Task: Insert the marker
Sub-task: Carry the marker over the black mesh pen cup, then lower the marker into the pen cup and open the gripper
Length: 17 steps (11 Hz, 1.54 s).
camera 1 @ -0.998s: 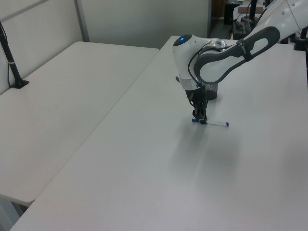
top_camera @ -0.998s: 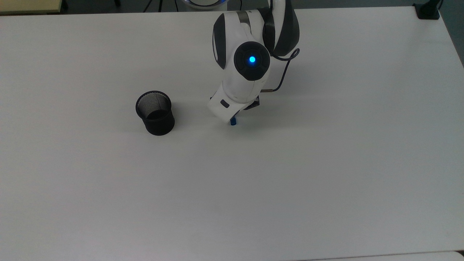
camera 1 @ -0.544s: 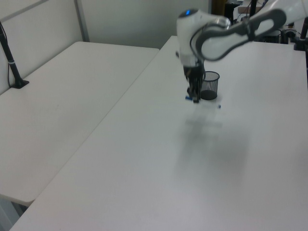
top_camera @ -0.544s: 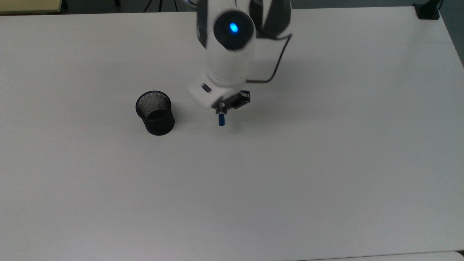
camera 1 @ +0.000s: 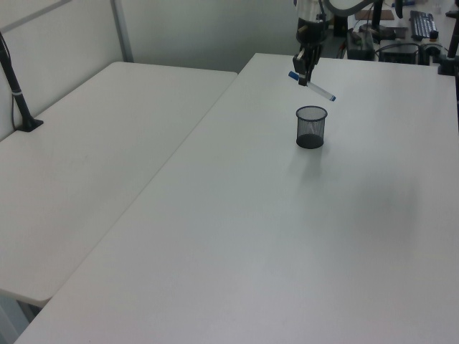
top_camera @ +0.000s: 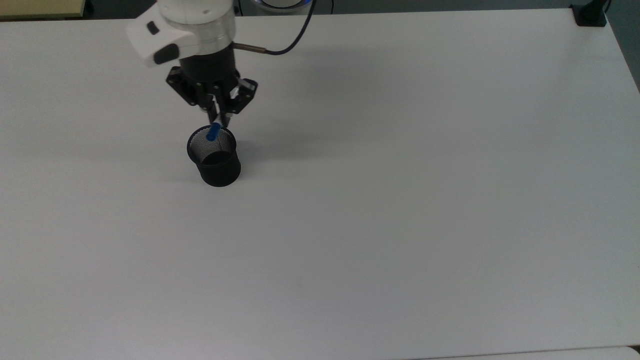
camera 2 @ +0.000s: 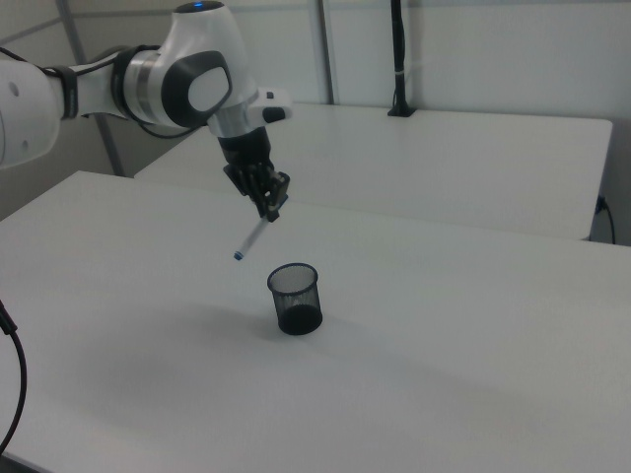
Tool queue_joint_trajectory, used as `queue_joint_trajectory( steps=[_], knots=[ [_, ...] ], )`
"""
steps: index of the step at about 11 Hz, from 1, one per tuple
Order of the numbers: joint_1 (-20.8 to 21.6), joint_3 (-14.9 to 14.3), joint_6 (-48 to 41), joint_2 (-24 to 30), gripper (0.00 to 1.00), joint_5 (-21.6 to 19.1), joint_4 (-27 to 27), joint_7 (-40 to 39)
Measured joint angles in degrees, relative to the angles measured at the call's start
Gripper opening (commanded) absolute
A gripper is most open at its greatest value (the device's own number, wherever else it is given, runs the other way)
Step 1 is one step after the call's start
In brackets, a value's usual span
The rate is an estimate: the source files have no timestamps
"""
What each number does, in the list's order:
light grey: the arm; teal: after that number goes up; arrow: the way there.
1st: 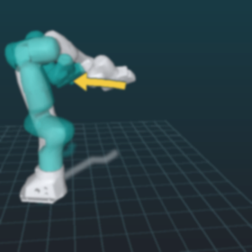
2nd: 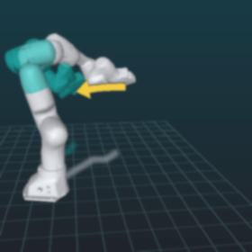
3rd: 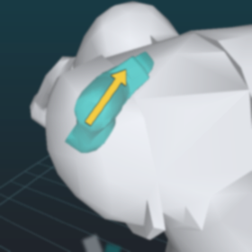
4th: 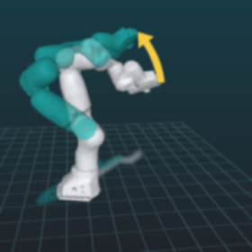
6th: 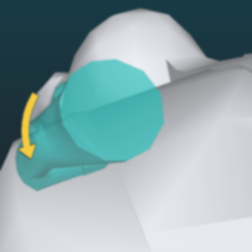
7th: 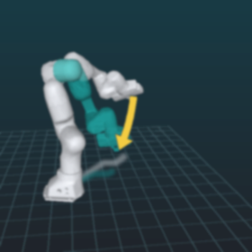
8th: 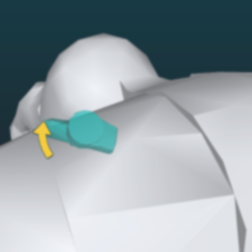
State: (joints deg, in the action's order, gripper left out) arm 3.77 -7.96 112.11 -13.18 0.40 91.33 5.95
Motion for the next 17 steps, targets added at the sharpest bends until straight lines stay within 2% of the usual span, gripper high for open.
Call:
queue_joint_trajectory(
  steps=[6, 10, 14, 15, 16, 17],
  knots=[
    [-7.43, -0.02, 9.61, -2.62, 0.0, 0.0, 1.38, -0.05],
    [-6.99, 0.57, 10.99, -5.61, 0.0, 0.01, 1.94, -0.08],
    [-3.49, 0.72, 11.58, -7.68, 0.0, 0.01, 2.03, 0.11],
    [-2.95, 0.72, 12.53, -8.01, 0.06, 0.01, 2.05, 0.41],
    [-2.6, 0.72, 13.37, -8.47, 0.19, 0.02, 2.05, 1.0],
    [-2.53, 0.72, 13.64, -8.82, 0.49, 0.07, 2.06, 1.23]
  ],
)
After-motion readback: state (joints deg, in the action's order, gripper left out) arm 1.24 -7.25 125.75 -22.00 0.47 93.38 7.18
